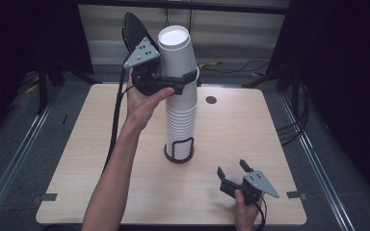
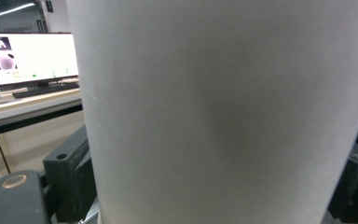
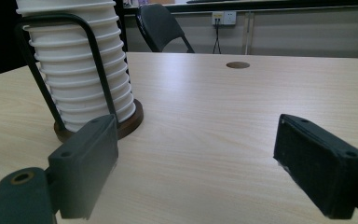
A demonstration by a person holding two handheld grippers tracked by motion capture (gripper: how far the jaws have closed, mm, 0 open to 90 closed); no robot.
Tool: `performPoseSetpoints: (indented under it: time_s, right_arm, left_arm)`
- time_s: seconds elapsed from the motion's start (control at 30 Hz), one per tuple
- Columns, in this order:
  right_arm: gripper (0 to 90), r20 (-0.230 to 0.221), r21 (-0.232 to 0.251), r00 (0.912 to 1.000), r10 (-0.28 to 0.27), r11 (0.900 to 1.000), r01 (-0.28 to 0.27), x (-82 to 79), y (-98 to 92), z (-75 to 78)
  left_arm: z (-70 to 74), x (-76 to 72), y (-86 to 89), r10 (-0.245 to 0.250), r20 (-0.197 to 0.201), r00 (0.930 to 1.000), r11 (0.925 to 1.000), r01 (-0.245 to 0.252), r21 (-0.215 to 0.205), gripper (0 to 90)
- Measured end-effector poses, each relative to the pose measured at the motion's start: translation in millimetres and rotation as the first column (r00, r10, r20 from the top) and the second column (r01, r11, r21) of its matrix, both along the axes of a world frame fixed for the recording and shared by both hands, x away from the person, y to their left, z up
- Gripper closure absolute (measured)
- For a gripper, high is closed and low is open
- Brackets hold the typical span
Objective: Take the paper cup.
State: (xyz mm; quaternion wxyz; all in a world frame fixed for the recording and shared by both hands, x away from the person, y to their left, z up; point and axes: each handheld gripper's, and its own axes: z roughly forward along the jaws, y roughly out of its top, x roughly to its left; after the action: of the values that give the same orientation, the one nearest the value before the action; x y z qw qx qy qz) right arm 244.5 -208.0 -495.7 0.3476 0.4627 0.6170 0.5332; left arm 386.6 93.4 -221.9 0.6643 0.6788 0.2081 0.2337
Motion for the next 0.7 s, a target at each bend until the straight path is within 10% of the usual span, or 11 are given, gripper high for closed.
performPoseSetpoints:
  time_s: [0.7]
  right_arm:
    - [13.2, 0.003, 0.004, 1.0000, -0.003, 1.000, 0.003, -0.2, 0.1, -0.1]
  left_arm:
    - [14.2, -5.2, 11.9, 0.000, 0.013, 0.9999, 0.9997, 0.001, -0.023, 10.6]
